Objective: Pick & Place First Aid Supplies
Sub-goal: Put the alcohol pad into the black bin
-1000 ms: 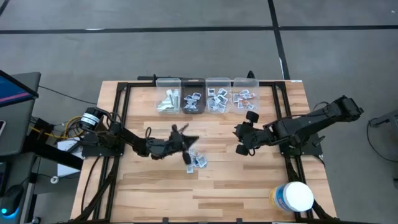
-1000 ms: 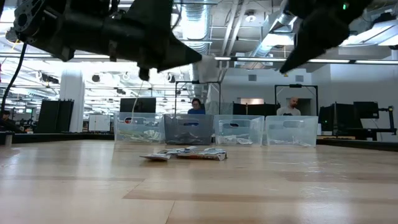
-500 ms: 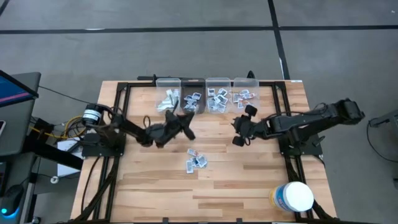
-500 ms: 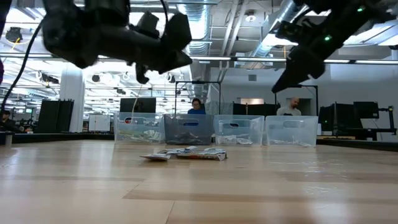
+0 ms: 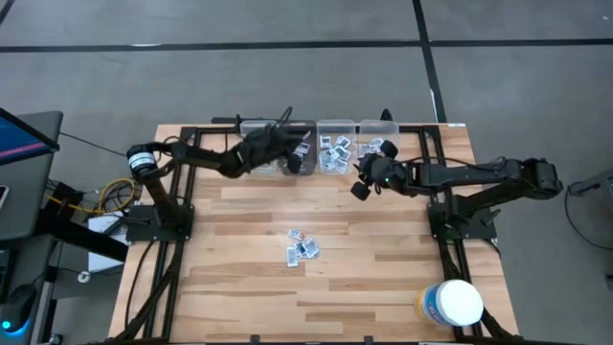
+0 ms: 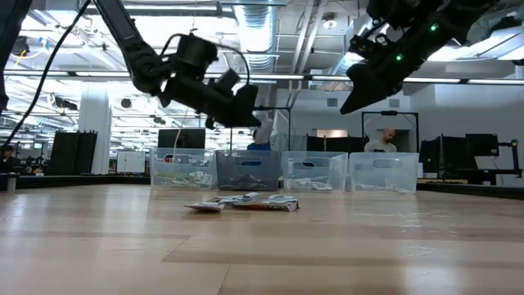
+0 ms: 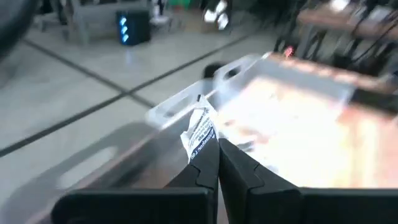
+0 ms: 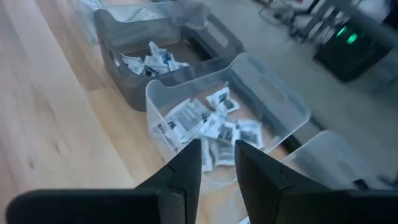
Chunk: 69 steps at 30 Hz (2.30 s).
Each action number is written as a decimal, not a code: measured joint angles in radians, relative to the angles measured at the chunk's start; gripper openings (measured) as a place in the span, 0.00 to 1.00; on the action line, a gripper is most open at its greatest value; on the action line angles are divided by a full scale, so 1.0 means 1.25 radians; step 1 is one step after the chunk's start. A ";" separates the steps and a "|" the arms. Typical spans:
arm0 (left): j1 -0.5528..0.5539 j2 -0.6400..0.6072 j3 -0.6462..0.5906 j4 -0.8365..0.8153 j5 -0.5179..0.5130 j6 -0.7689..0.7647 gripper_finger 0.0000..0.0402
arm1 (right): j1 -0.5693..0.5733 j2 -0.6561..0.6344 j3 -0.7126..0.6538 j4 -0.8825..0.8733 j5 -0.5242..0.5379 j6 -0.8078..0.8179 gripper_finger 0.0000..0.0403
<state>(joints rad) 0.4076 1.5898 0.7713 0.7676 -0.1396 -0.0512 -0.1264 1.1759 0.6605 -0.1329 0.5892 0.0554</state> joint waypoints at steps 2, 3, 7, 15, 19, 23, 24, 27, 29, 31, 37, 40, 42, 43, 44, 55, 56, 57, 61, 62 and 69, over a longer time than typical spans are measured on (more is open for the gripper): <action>0.033 0.000 0.011 -0.044 0.008 0.041 0.02 | -0.008 0.000 0.000 -0.009 -0.020 0.029 0.23; 0.046 0.000 0.012 -0.050 0.008 0.068 0.02 | -0.010 0.000 0.000 -0.013 -0.026 0.042 0.23; 0.085 0.000 0.012 -0.053 0.020 0.125 0.02 | -0.013 0.007 0.000 -0.024 -0.030 0.099 0.23; 0.135 0.000 0.012 -0.058 0.304 0.128 0.02 | -0.028 0.007 0.000 -0.018 -0.031 0.145 0.23; 0.136 0.000 0.012 -0.058 0.304 0.167 0.02 | -0.028 0.007 0.000 -0.003 -0.033 0.146 0.23; 0.133 0.000 0.012 -0.064 0.304 0.185 0.07 | -0.025 0.006 0.000 0.009 -0.034 0.146 0.23; 0.133 0.000 0.012 -0.066 0.304 0.185 0.09 | -0.024 0.006 0.000 0.009 -0.034 0.146 0.23; 0.129 0.000 0.012 -0.080 0.304 0.184 0.15 | -0.013 0.006 0.000 0.008 -0.034 0.171 0.23; 0.126 0.000 0.012 -0.086 0.304 0.183 0.19 | -0.005 0.006 0.000 0.007 -0.040 0.198 0.23; 0.114 0.000 0.012 -0.087 0.304 0.181 0.22 | 0.006 0.006 0.000 0.004 -0.058 0.208 0.23; 0.030 0.000 0.012 -0.088 0.346 0.210 0.23 | 0.067 0.006 0.000 -0.014 -0.073 0.209 0.23; -0.035 0.000 0.012 -0.090 0.349 0.252 0.22 | 0.101 0.006 0.000 -0.032 -0.073 0.237 0.23; -0.077 0.000 0.012 -0.093 0.349 0.271 0.22 | 0.121 0.006 0.000 -0.046 -0.072 0.260 0.23; -0.097 0.000 0.012 -0.096 0.348 0.272 0.22 | 0.129 0.006 0.000 -0.051 -0.072 0.269 0.23; -0.117 0.000 0.012 -0.100 0.343 0.273 0.22 | 0.138 0.006 0.000 -0.055 -0.072 0.272 0.23; -0.404 0.001 0.011 -0.264 0.041 0.257 0.22 | 0.242 0.006 0.000 -0.057 -0.072 0.277 0.23; -0.431 0.001 0.011 -0.263 0.003 0.248 0.22 | 0.253 0.006 0.000 -0.057 -0.072 0.277 0.23; -0.456 0.001 0.011 -0.263 -0.032 0.244 0.22 | 0.265 0.006 0.000 -0.057 -0.072 0.277 0.23; -0.549 0.001 0.011 -0.268 -0.135 0.238 0.22 | 0.315 0.006 0.000 -0.057 -0.072 0.277 0.23; -0.570 0.001 0.011 -0.273 -0.155 0.224 0.22 | 0.327 0.006 0.000 -0.057 -0.072 0.277 0.23; -0.653 0.001 -0.012 -0.297 -0.278 0.014 0.22 | 0.407 0.006 0.000 -0.057 -0.071 0.283 0.23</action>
<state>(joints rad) -0.4080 1.5906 0.7565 0.3961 -0.4867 -0.0342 0.3826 1.1839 0.6605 -0.2047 0.5002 0.4095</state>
